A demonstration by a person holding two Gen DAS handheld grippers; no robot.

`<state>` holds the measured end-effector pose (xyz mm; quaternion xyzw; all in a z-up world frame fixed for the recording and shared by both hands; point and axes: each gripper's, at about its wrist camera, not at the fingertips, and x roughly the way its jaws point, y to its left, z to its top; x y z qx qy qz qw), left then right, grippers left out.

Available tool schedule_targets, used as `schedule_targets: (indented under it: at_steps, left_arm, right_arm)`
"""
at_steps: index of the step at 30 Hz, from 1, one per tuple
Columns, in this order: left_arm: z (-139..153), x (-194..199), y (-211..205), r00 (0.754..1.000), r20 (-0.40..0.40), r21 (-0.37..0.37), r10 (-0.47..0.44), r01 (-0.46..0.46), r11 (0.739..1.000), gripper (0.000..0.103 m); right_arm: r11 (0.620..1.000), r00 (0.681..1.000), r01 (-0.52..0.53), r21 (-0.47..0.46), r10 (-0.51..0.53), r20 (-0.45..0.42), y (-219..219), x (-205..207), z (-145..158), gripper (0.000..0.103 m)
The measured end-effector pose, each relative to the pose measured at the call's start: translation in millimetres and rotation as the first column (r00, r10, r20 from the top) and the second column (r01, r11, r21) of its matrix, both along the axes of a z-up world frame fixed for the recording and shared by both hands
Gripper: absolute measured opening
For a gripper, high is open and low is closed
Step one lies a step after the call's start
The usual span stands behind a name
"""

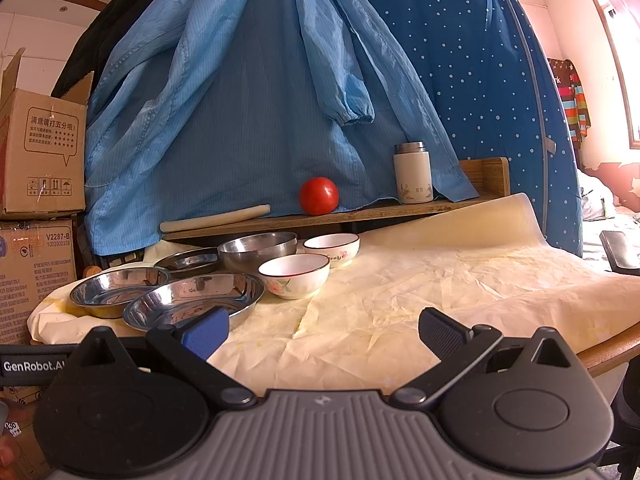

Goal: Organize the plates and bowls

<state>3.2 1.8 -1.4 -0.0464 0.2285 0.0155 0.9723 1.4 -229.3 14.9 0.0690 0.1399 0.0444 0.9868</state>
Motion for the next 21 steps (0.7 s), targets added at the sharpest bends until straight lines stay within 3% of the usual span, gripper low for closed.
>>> schedule_targets:
  at_steps: [21]
  left_arm:
    - [0.9,-1.0,0.2,1.0,-0.001,0.0,-0.001,0.001,1.0,0.102]
  right_arm:
    - [1.0,1.0,0.001,0.0,-0.001,0.0,-0.2,-1.0,0.5,0.103]
